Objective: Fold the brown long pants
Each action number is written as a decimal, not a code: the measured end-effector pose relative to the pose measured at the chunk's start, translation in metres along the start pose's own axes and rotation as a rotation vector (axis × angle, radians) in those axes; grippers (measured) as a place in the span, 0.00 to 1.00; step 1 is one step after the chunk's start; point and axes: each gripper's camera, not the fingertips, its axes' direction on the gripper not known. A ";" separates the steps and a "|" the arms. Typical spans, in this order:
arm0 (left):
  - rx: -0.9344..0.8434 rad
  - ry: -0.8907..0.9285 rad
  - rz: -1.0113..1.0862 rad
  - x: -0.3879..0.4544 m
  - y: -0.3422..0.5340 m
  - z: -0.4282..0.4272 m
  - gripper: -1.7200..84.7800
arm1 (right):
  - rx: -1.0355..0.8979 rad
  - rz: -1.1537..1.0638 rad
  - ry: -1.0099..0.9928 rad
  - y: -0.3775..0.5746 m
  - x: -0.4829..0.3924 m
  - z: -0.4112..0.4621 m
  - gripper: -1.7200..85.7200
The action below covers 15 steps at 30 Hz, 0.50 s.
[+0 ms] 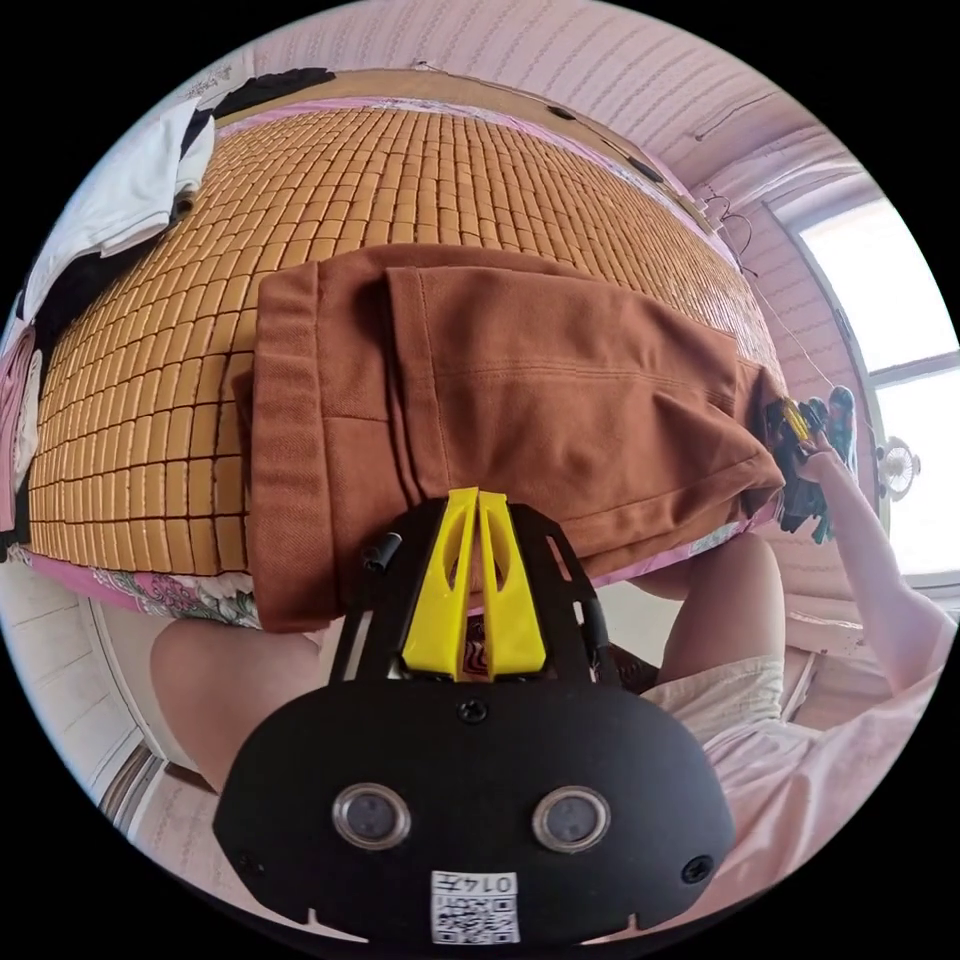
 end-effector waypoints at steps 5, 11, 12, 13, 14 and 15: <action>0.038 0.039 -0.019 -0.011 0.008 -0.006 0.01 | -0.340 -0.710 -0.117 0.088 -0.174 0.015 0.04; 0.106 0.195 -0.129 -0.035 0.031 -0.029 0.01 | -0.962 -1.379 -0.038 0.338 -0.289 0.065 0.06; 0.124 0.200 -0.139 -0.038 0.035 -0.034 0.01 | -1.000 -1.425 0.026 0.361 -0.286 0.075 0.07; 0.158 0.201 -0.156 -0.044 0.043 -0.044 0.01 | -1.067 -1.488 0.150 0.397 -0.279 0.094 0.09; 0.184 0.193 -0.168 -0.049 0.051 -0.054 0.01 | -1.115 -1.528 0.189 0.421 -0.275 0.105 0.11; 0.193 0.188 -0.168 -0.051 0.055 -0.059 0.01 | -1.120 -1.530 0.206 0.429 -0.275 0.110 0.11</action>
